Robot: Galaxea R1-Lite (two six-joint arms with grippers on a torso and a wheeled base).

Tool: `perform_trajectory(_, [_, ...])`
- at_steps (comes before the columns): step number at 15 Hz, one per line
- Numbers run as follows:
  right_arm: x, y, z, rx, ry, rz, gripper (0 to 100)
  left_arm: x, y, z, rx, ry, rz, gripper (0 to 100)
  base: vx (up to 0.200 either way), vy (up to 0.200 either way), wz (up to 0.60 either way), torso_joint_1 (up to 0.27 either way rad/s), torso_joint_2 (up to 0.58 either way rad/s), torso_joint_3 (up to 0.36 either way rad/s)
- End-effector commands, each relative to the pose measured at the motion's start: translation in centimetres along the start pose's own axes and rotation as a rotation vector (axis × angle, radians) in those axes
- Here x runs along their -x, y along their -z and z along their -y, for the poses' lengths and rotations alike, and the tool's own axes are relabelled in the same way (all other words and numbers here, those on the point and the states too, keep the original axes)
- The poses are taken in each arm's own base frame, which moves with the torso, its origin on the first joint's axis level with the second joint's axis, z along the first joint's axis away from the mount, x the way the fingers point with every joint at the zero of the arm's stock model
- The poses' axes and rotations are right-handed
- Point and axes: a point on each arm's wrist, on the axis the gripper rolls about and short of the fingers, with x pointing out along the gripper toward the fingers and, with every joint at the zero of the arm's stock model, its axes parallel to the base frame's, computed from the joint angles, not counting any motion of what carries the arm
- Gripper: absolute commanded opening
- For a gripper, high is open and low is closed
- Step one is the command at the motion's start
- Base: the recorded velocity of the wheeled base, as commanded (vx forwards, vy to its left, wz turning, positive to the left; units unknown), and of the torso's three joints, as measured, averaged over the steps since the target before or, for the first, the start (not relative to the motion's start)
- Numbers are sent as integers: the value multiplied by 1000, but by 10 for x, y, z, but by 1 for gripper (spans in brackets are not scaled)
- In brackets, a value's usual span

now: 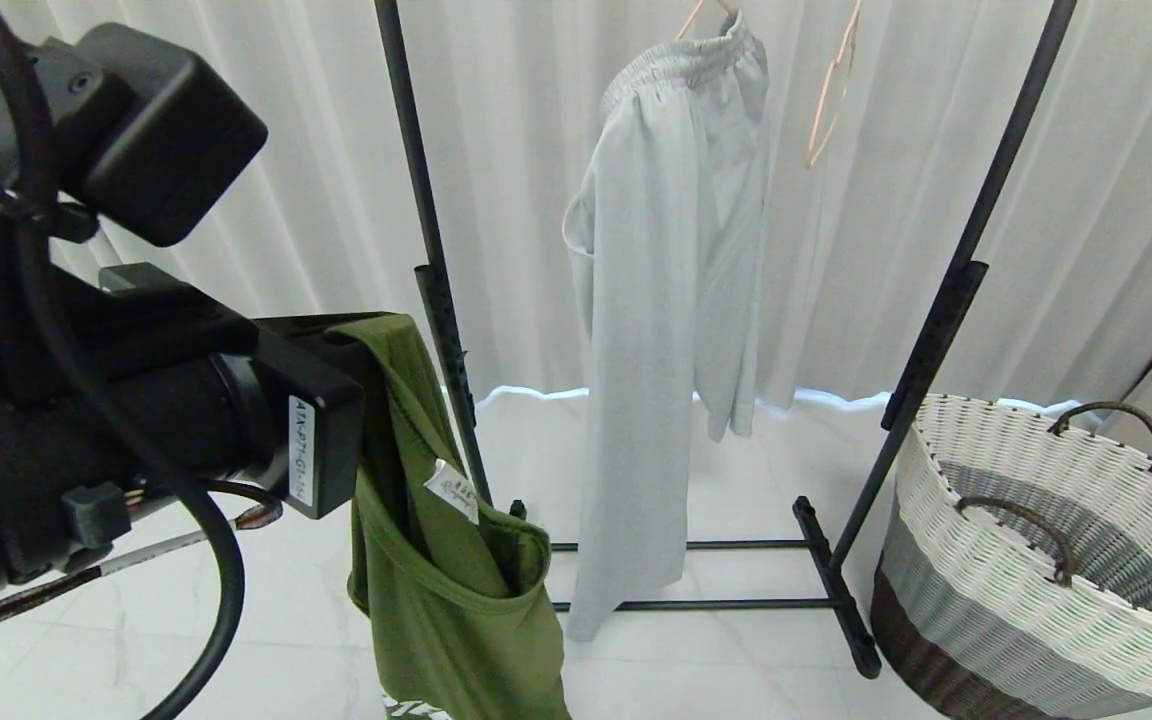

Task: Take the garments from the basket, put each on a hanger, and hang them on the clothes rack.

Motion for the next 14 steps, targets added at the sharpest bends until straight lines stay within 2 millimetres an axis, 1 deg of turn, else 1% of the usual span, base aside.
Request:
perform_trajectory(1, [-1,0,0,1,-2,-3,100,0,0,0,0,-1,-1,0,0,0,0,61,-203,-237])
perform_trajectory(7, [-1,1,1,-6,12,-11,100,0,0,0,2,-2,5,0,0,0,0,162,-462,-287])
perform_trajectory(14, [-1,1,2,-10,11,-7,100,1,0,-2,-22,-7,7,0,0,0,0,197,-475,-283])
